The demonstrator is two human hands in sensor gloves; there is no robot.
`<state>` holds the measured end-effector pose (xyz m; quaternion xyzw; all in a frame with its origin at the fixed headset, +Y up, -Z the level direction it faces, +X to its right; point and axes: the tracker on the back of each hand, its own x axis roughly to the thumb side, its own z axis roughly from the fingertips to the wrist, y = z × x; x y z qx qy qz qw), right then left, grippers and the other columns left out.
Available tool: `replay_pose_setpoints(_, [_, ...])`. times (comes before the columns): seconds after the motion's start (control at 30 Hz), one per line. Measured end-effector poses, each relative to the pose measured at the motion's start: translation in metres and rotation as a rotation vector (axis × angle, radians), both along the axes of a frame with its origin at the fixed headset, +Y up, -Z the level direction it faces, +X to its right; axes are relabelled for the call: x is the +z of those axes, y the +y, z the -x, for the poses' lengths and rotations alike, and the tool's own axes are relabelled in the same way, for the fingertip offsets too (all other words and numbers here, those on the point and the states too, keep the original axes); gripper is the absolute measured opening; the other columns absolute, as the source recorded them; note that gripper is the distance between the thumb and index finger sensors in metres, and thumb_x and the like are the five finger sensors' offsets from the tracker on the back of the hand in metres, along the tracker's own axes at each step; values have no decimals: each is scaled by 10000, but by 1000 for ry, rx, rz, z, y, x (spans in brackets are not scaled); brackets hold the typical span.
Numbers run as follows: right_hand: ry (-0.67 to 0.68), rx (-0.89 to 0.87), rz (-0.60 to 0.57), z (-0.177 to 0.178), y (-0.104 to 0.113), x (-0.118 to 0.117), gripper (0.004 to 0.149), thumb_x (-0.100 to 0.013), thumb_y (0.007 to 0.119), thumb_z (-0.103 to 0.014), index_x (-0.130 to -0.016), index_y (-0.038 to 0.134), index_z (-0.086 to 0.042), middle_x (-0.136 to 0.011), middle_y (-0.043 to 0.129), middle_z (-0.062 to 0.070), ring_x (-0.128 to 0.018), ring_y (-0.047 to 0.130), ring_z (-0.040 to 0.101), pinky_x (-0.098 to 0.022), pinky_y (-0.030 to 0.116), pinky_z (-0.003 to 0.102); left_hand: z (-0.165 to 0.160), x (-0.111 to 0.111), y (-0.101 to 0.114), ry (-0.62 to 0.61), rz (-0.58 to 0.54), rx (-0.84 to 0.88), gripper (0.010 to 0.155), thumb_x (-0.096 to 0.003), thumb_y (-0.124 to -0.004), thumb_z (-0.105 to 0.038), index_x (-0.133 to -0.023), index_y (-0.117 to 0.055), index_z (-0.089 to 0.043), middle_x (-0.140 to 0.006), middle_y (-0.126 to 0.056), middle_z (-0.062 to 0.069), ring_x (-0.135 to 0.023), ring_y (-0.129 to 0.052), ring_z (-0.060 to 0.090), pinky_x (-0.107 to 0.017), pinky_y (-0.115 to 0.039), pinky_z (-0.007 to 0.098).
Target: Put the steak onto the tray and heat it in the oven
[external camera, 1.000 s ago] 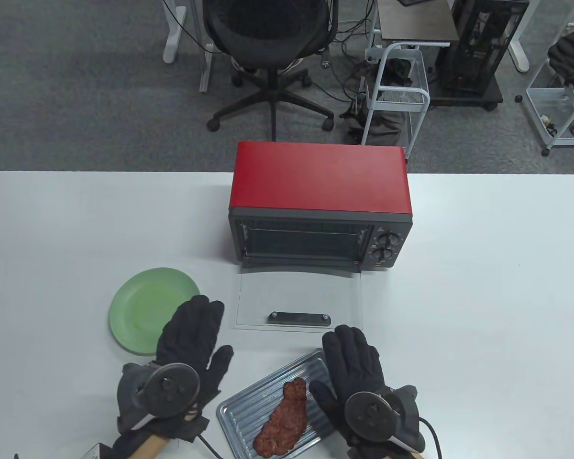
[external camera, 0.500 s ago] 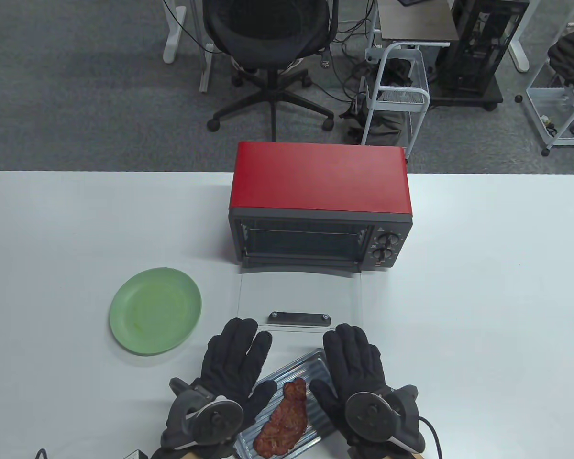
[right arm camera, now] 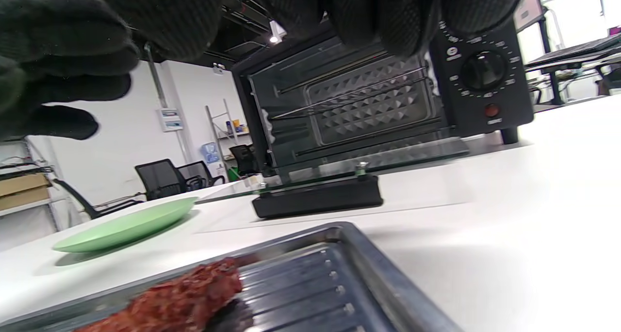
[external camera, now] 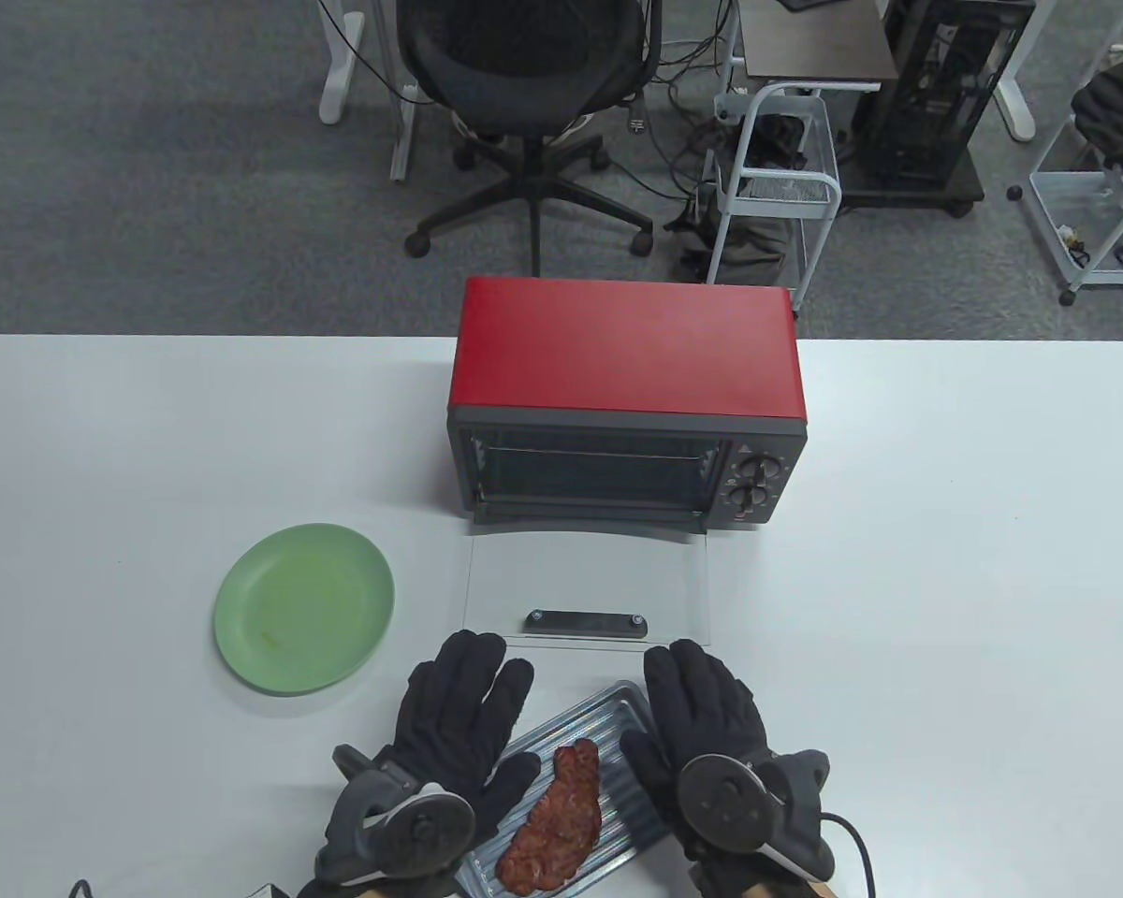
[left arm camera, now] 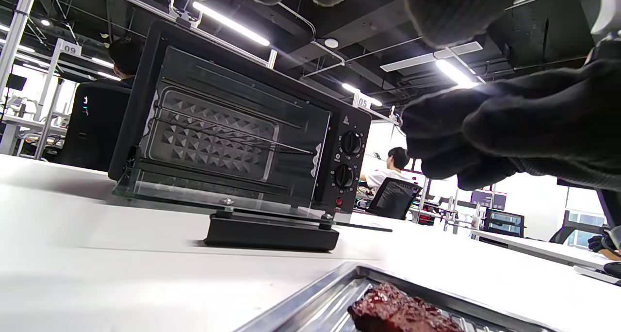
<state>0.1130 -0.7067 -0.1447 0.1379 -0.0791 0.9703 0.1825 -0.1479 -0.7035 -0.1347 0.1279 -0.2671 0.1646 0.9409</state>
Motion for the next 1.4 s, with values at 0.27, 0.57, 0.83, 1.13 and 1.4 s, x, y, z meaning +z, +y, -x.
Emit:
replay_pose_setpoints(0.27, [-82,98,62,-11,3,-7,599,-486,803,-470,-957,774,-101,-873,866,189,-648,924,433,-475,804,595,-1,1,0,-7,-6,-10,830,-491,-721,-536,-1165,-380,-195,-1219,-351,215,-1106,-395,525,-699,-487,753])
replay_pose_setpoints(0.57, [-60,306,349,-4,-29,-22,598,-481,838,-458,-966,749,-119,-855,876,149,-630,938,402,-459,815,574,-2,1,-1,-12,-1,-22,827,-492,-717,-540,-1165,-385,-194,-1218,-343,220,-1105,-386,528,-696,-489,754])
replay_pose_setpoints(0.83, [-112,409,484,2,-45,-24,578,-489,894,-419,-958,673,-163,-834,824,133,-600,886,368,-463,801,568,-2,2,-1,-13,-8,-22,828,-493,-714,-541,-1165,-380,-191,-1216,-333,225,-1103,-388,529,-696,-492,753])
replay_pose_setpoints(1.13, [-125,400,470,5,-48,-25,462,-484,942,-334,-871,731,-198,-695,884,84,-469,921,287,-386,849,515,-3,2,-1,-15,-12,-23,822,-494,-712,-537,-1163,-384,-190,-1213,-339,225,-1097,-400,532,-694,-497,752])
replay_pose_setpoints(1.4, [-122,358,526,5,-51,-26,484,-495,936,-281,-895,686,-173,-708,845,89,-481,893,276,-401,839,511,-3,2,-2,-17,-11,-26,821,-494,-710,-537,-1163,-382,-192,-1213,-338,224,-1096,-401,533,-692,-498,753])
